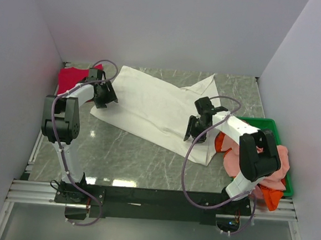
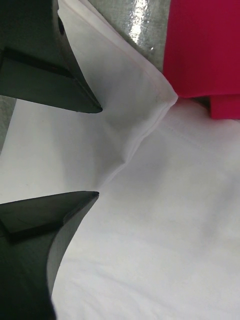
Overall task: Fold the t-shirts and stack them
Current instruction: Fold the tshirt
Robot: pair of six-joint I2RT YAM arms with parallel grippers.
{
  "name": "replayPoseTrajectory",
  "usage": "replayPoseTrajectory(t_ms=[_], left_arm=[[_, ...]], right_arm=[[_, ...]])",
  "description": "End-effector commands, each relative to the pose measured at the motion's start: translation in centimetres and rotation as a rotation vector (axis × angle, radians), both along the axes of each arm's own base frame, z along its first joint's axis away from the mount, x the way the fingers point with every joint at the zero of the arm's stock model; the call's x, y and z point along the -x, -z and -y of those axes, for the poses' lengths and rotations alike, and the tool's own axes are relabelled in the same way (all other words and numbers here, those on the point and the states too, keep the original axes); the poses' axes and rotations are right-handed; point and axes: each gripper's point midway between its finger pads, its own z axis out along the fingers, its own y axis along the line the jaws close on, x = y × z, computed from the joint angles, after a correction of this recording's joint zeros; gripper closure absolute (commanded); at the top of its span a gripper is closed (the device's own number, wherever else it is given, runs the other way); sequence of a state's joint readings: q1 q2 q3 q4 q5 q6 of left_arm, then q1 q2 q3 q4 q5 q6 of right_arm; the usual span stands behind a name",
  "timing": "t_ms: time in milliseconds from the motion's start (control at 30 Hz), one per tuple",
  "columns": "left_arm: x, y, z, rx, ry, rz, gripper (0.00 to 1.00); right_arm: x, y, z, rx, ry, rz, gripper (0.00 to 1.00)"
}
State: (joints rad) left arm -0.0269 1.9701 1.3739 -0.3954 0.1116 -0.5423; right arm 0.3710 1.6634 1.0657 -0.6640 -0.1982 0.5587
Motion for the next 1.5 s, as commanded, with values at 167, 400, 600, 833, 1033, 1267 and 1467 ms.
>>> replayPoseTrajectory(t_ms=[167, 400, 600, 833, 1033, 1267, 1467], left_arm=[[-0.2, -1.0, 0.5, 0.033, 0.045, 0.026, 0.31], [-0.4, -0.8, 0.3, 0.037, 0.036, 0.025, 0.31], [-0.2, -0.9, -0.1, 0.026, 0.035, 0.026, 0.31], [0.1, -0.9, -0.2, 0.012, 0.038, 0.024, 0.31], [0.2, -0.9, -0.4, 0.003, 0.039, 0.022, 0.31], [0.2, -0.9, -0.8, -0.005, 0.034, 0.022, 0.31], [0.3, -0.7, -0.8, -0.005, 0.032, 0.018, 0.31]], right_arm=[[-0.5, 1.9, 0.1, 0.036, 0.064, 0.006, 0.49], [-1.6, 1.7, 0.7, 0.088, 0.068, 0.034, 0.72], [-2.9, 1.3, 0.7, 0.119, 0.037, 0.048, 0.90], [-5.8, 0.1, 0.1, 0.139, 0.004, 0.088, 1.00], [-8.7, -0.5, -0.6, 0.155, -0.022, 0.124, 1.00], [-11.5, -1.4, -1.4, 0.169, -0.047, 0.153, 1.00], [-13.0, -1.6, -2.0, 0.170, -0.070, 0.159, 1.00]])
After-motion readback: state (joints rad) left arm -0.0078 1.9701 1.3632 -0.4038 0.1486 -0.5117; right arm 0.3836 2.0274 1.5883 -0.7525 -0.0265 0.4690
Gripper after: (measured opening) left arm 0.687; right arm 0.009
